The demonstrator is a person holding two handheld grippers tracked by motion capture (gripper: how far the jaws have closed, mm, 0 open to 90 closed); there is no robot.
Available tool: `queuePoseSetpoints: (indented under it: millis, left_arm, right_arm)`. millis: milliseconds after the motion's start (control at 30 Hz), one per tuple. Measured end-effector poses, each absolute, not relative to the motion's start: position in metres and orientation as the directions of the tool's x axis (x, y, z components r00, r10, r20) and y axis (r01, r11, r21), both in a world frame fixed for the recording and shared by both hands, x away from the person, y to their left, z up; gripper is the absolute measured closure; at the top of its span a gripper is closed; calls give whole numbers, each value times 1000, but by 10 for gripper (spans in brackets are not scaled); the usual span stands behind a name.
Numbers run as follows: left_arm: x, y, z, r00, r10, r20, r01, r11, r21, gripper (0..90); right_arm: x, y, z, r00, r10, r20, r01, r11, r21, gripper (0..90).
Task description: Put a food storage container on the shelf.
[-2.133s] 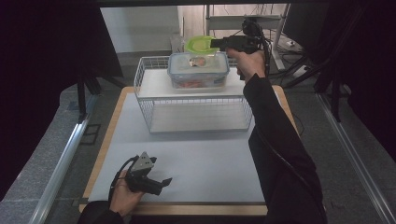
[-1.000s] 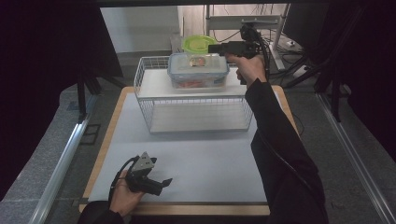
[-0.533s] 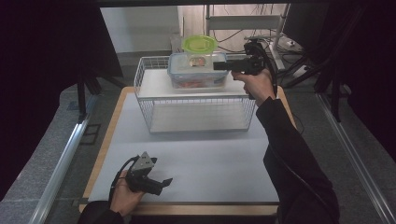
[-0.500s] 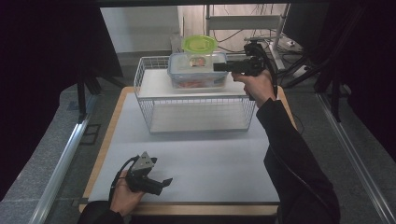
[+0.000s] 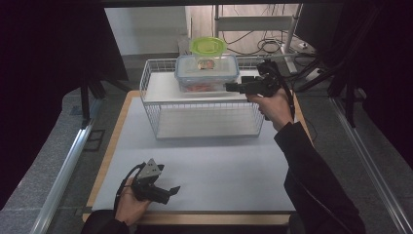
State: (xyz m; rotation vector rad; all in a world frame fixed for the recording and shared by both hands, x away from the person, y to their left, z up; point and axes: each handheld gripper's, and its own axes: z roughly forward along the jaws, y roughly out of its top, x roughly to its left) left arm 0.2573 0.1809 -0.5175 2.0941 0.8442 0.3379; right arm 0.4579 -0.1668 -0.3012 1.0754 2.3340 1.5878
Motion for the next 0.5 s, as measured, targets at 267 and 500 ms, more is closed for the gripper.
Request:
queuePoseSetpoints:
  millis: [267,500]
  left_arm:
    - [257,181,-517,738,673,-51,445,-429,786,29]
    - [256,181,-517,738,673,-52,447,-430,784,30]
  right_arm:
    - [437,-170,-317,-755,617,223,452,242,858,102]
    - [403,-175,-360,-769,617,167,417,287,862,82]
